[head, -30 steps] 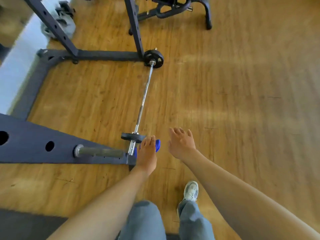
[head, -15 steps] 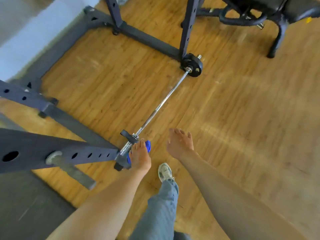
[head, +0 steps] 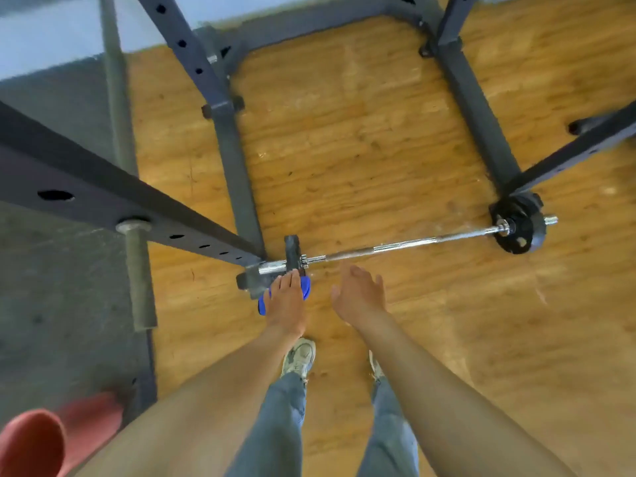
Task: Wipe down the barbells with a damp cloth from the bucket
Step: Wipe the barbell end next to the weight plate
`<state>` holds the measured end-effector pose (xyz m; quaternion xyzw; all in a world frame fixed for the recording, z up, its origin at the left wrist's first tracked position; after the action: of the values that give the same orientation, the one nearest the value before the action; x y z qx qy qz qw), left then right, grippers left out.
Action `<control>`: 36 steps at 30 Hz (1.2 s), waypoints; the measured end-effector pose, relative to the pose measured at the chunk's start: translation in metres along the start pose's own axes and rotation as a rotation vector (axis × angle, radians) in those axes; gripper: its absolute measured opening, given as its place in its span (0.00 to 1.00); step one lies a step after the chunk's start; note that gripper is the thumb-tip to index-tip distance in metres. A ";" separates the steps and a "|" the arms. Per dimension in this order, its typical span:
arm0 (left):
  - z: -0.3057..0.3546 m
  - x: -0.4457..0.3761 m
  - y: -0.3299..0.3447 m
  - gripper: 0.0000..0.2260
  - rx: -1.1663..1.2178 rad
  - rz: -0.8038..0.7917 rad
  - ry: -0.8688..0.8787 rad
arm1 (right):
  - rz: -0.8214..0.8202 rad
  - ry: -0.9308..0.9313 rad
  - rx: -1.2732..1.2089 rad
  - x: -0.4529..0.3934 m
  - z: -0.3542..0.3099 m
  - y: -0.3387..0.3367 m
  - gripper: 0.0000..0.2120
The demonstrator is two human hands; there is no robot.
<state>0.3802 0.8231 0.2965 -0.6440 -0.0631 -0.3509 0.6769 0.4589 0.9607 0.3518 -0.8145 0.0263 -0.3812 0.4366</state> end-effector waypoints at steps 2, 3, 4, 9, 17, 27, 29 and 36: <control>0.000 -0.007 0.010 0.37 0.025 0.030 -0.089 | -0.043 -0.099 0.038 -0.025 0.000 0.006 0.22; 0.000 -0.010 0.018 0.37 0.019 0.033 -0.130 | -0.062 -0.138 0.050 -0.035 0.000 0.012 0.21; 0.000 -0.011 0.026 0.38 0.020 0.021 -0.171 | -0.087 -0.166 0.059 -0.043 0.000 0.018 0.20; -0.008 -0.020 0.071 0.40 -0.004 0.010 -0.274 | -0.158 -0.275 0.126 -0.076 0.005 0.066 0.23; -0.062 -0.032 0.096 0.40 -0.025 0.002 -0.308 | -0.177 -0.290 0.237 -0.091 -0.008 0.107 0.24; -0.125 -0.113 0.187 0.45 0.045 0.064 -0.294 | -0.124 -0.339 0.269 -0.179 -0.030 0.193 0.23; -0.136 -0.149 0.211 0.43 0.072 0.109 -0.302 | -0.098 -0.370 0.261 -0.218 -0.026 0.218 0.24; -0.156 -0.284 0.295 0.36 0.148 0.282 -0.228 | 0.137 -0.479 0.205 -0.383 -0.015 0.276 0.25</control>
<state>0.2752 0.7694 -0.1254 -0.6303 -0.0741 -0.1720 0.7534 0.2578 0.9239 -0.0737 -0.8293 -0.0615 -0.1476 0.5354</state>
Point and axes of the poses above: each hand's wrist, its own x-axis away from the middle knuckle, its own y-axis out of the palm, z = x × y, the point moved 2 cm from there along -x, towards the middle knuckle, and after that the axes turned 6 degrees about -y, right-handed, at the moved point
